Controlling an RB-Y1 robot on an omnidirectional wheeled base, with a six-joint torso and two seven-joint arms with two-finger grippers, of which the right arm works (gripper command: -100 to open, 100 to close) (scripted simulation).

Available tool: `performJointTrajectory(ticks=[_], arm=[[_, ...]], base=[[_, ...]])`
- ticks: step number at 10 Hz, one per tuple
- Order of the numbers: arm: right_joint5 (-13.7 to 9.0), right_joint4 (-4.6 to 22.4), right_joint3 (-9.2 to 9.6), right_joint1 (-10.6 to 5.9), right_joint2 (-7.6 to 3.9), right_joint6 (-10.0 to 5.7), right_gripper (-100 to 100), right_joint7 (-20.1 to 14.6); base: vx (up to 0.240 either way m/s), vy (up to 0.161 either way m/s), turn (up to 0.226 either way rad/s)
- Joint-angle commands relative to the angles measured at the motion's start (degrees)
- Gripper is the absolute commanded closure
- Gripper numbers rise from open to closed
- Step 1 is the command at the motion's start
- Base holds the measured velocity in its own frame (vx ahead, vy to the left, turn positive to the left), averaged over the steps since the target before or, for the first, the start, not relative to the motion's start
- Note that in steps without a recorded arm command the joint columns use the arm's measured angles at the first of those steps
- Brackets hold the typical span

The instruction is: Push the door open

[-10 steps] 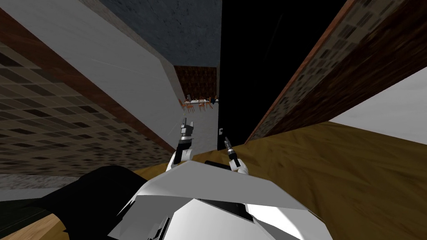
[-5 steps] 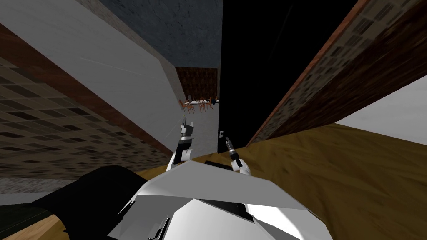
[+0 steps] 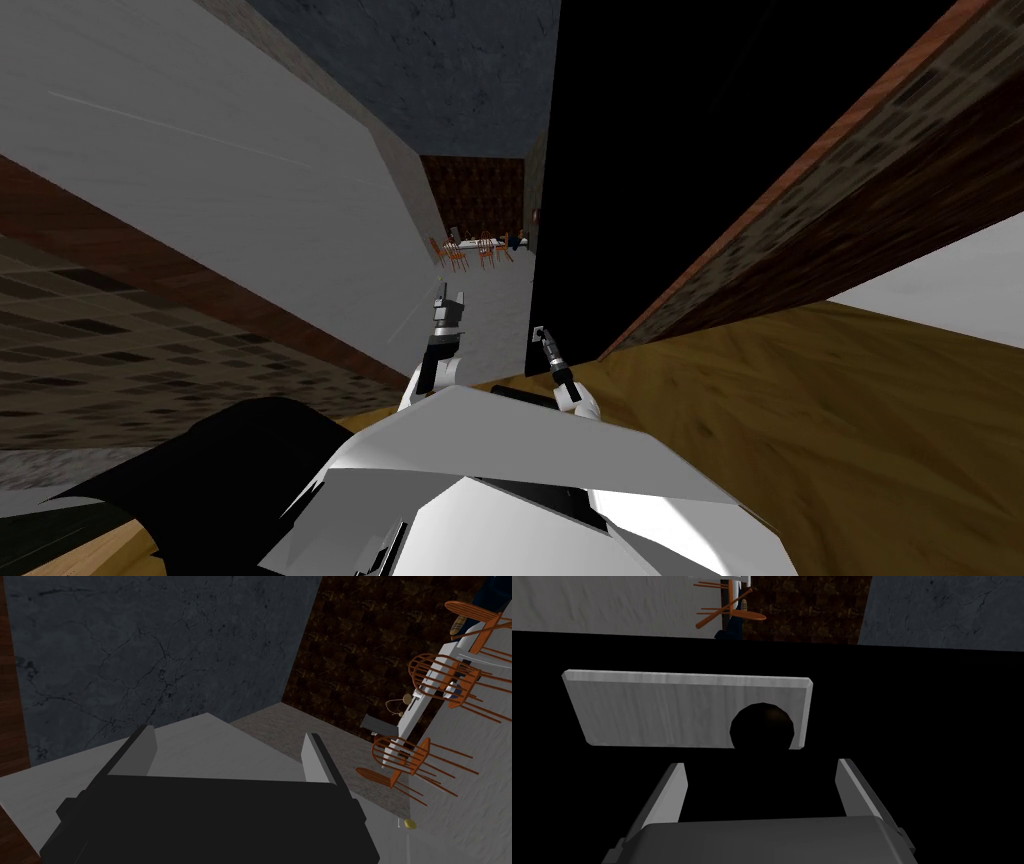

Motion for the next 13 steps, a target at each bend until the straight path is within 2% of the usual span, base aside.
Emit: performJointTrajectory(ticks=[1,3,4,9,10,13], arm=[[-0.1,0.2,-0.19,-0.04,1.58,-0.1,-100,0.2],[-0.1,-0.4,-0.05,0.38,1.35,0.19,-100,0.1],[-0.1,-0.4,-0.05,0.38,1.35,0.19,100,0.1],[-0.1,-0.4,-0.05,0.38,1.35,0.19,100,0.1],[-0.4,-0.4,-0.65,0.36,0.73,0.3,100,0.3],[-0.9,-0.4,-1.49,0.33,0.03,0.33,100,0.7]], base=[[0.191,0.074,0.028],[0.076,0.03,-0.007],[0.0,0.0,0.0],[-0.003,-0.002,0.002],[0.089,0.047,-0.022],[0.161,0.08,-0.021]])
